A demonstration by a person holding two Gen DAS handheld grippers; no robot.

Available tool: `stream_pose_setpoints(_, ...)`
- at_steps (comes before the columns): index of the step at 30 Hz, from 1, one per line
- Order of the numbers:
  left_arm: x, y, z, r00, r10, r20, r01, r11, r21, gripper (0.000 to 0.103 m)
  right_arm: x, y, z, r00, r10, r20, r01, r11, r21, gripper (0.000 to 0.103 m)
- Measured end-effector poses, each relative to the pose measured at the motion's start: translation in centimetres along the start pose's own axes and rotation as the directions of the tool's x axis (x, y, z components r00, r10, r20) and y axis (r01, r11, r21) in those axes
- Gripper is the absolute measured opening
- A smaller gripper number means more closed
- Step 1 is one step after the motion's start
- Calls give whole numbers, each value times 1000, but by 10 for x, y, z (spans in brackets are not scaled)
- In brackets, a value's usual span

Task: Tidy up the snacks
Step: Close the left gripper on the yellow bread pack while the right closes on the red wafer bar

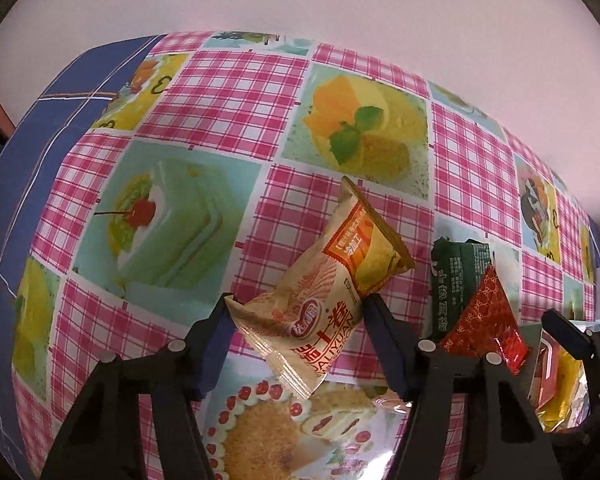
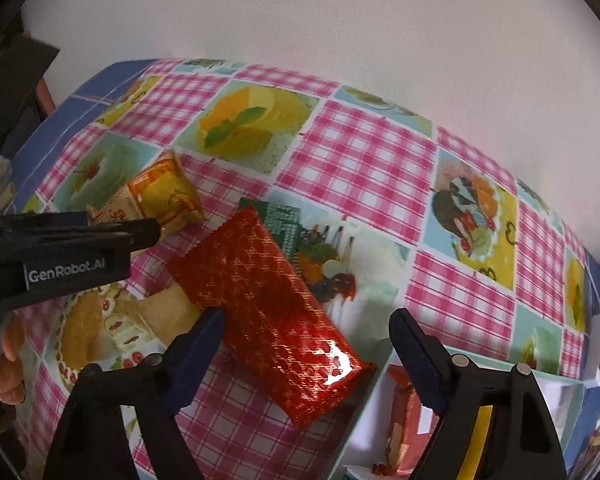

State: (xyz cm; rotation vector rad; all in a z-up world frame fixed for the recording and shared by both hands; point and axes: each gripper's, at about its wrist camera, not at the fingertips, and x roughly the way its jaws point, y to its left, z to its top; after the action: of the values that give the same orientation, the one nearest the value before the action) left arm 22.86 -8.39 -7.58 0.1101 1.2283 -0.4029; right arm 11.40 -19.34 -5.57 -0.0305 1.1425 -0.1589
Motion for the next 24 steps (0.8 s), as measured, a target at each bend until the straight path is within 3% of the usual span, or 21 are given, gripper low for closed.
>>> stream_pose_setpoints(6,-6,4,-12,999,32,-19,-32,999,-33,62,15,14,-3,999,-12,-49,9,999,-48,86)
stream_pose_setpoints(9,-3,13,-19,999,25,-37,-28,998,-60,60,22,13,-7,997,-14,-70,12,1000,-28,79)
stream_pose_setpoints(14,-4,18,-30,996,79,-35,-82,994,-72,54,21,5,-12,998,19,-59,-16,998,57,72)
stream_pose_setpoints(24,-14,48,-43,997,63,-33,-67,986,-150,39,6,-14,-33,996,89,7,-88,956,281,59)
